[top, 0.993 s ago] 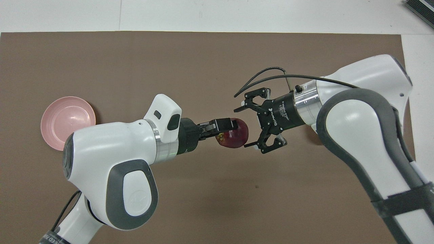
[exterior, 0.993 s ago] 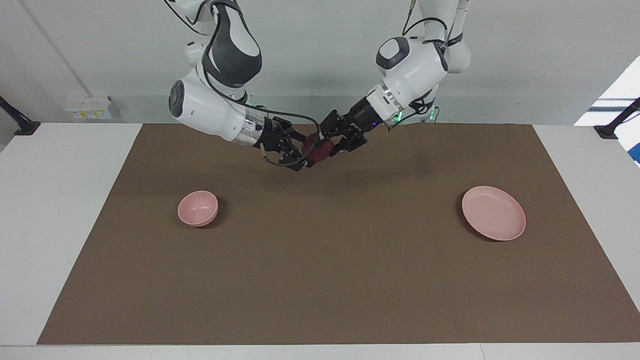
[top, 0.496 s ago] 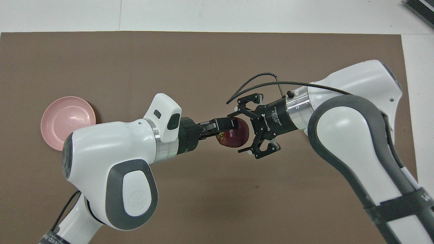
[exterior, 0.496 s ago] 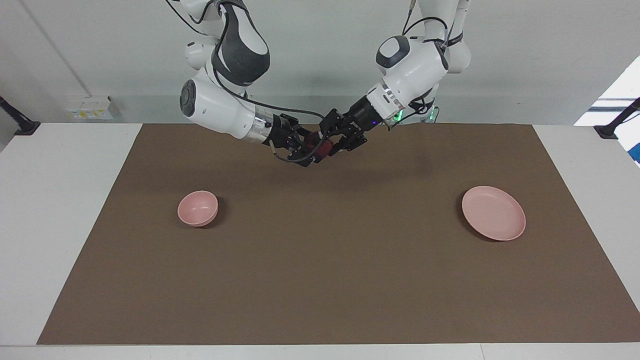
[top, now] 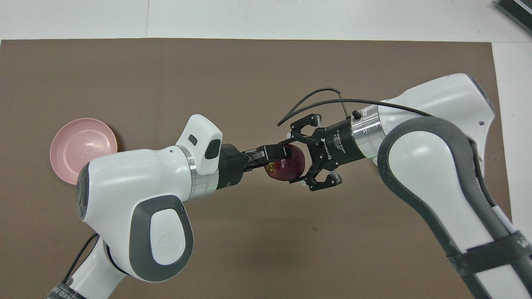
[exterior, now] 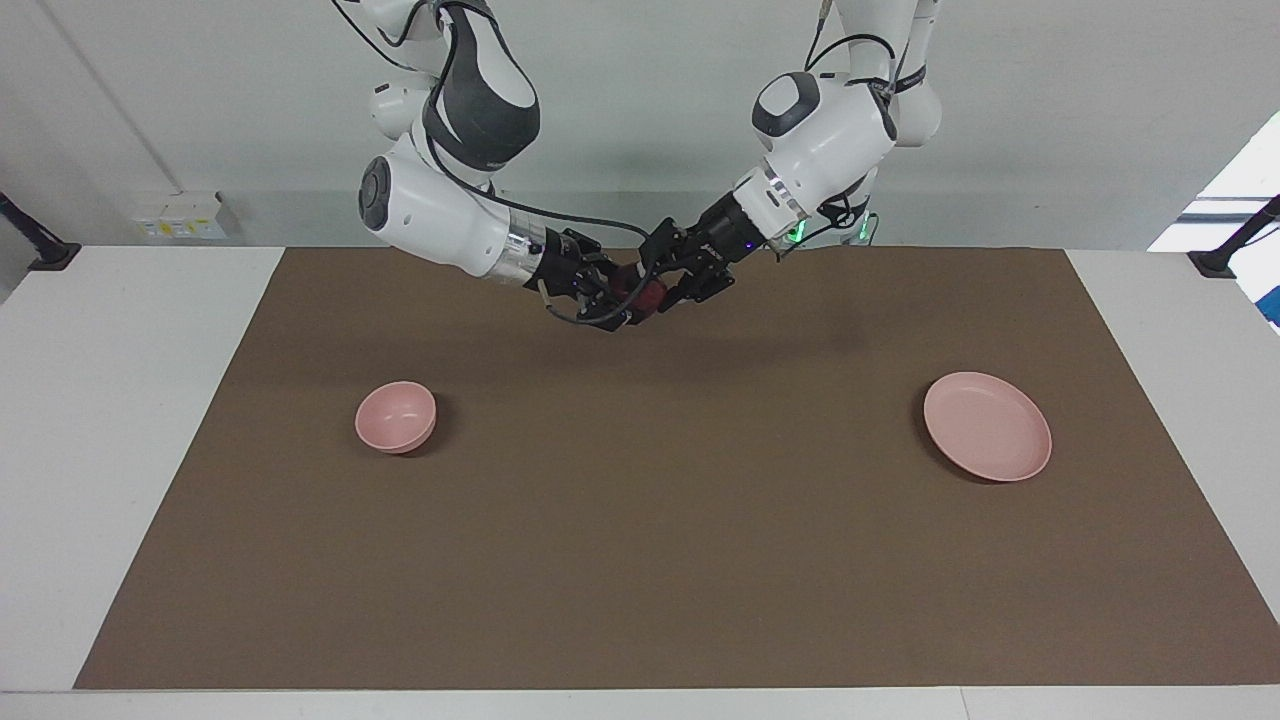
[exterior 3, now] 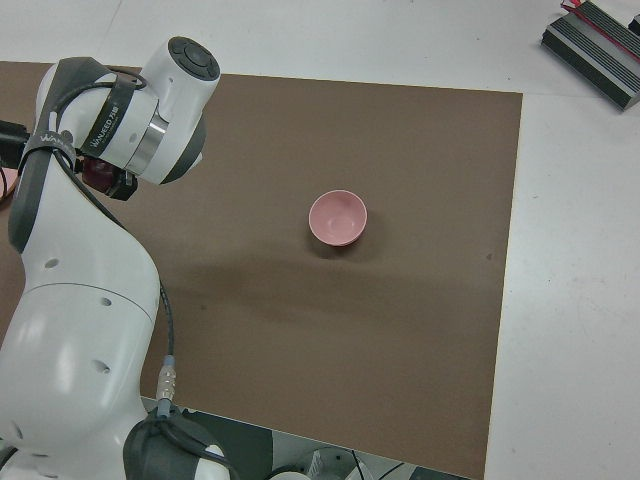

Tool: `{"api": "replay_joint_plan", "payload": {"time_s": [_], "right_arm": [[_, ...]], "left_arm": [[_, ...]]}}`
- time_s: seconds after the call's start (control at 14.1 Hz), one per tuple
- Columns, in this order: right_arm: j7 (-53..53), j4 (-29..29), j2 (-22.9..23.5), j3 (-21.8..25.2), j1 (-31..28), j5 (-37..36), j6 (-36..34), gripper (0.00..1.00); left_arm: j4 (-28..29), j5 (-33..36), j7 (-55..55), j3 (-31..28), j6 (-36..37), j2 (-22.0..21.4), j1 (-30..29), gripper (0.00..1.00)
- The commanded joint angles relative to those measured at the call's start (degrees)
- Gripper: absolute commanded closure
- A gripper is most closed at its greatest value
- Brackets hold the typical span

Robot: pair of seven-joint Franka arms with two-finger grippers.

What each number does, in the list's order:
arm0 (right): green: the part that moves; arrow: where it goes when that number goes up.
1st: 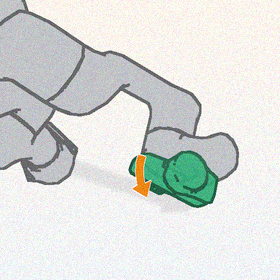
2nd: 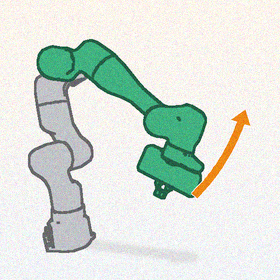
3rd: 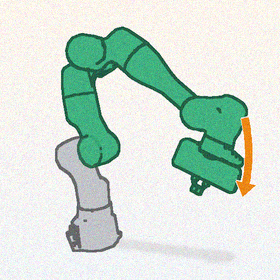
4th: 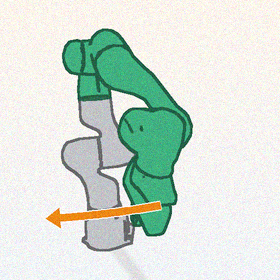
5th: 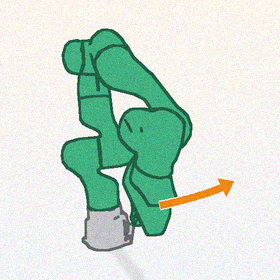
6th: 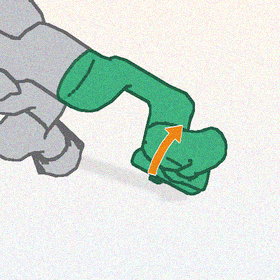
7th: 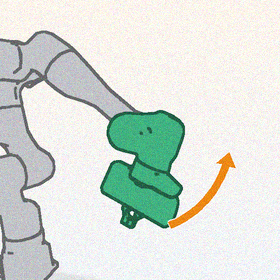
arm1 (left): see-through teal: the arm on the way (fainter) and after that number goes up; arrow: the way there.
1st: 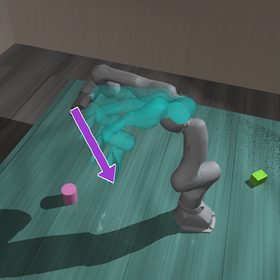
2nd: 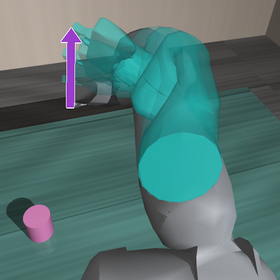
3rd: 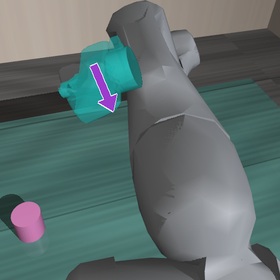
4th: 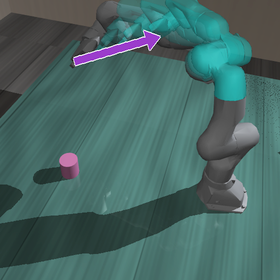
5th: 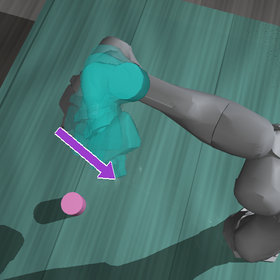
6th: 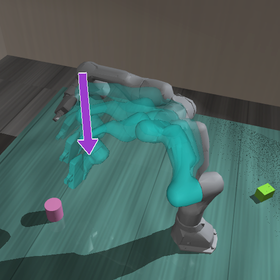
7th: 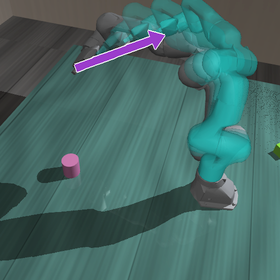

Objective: Move apple from plate to bowl
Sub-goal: 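Close the right gripper around the apple held by the left gripper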

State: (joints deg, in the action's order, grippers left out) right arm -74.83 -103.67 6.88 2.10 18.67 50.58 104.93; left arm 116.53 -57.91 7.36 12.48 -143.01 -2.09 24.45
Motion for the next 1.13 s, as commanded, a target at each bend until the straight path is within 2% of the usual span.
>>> {"api": "replay_joint_plan", "payload": {"time_s": [0.0,0.14,0.21,0.28,0.35,0.5,0.57,0.64,0.92,1.06], "right_arm": [[-0.7,-1.0,-1.1,-0.1,0.4,1.5,0.2,1.0],[-0.5,-0.8,-1.1,0.0,0.3,1.5,0.0,1.0],[-0.5,-0.7,-1.1,-0.1,0.3,1.5,0.0,1.0],[-0.5,-0.7,-1.1,0.0,0.2,1.5,0.0,1.0],[-0.5,-0.7,-1.1,0.0,0.3,1.5,0.0,1.0],[-0.6,-0.7,-1.1,0.0,0.3,1.5,0.0,1.0],[-0.6,-0.6,-1.1,0.0,0.3,1.4,0.0,1.0],[-0.7,-0.3,-1.2,0.0,0.3,1.4,-0.1,1.0],[-0.4,-0.2,-1.2,0.0,0.1,1.0,-0.8,1.0],[-0.1,-0.2,-1.4,0.3,-0.2,0.7,-1.3,1.0]], "left_arm": [[-0.9,-0.2,0.6,-0.1,-0.6,0.3,0.2,1.0],[-0.9,-0.2,0.5,-0.1,-0.6,0.3,0.2,1.0],[-0.9,-0.2,0.5,-0.1,-0.6,0.3,0.2,0.91],[-0.9,-0.2,0.5,-0.1,-0.7,0.3,0.2,0.65],[-0.9,0.0,0.5,-0.1,-0.7,0.3,0.2,0.43],[-0.9,0.3,1.0,-0.1,-0.7,0.3,0.2,0.23],[-0.9,0.3,1.3,-0.1,-0.7,0.3,0.2,0.05],[-0.9,0.8,1.3,-0.2,-0.7,0.4,0.2,0.0],[-0.7,3.3,1.7,-0.3,0.6,0.4,-0.2,0.0],[-0.3,7.3,1.7,-0.7,4.2,0.2,-0.6,0.0]]}}
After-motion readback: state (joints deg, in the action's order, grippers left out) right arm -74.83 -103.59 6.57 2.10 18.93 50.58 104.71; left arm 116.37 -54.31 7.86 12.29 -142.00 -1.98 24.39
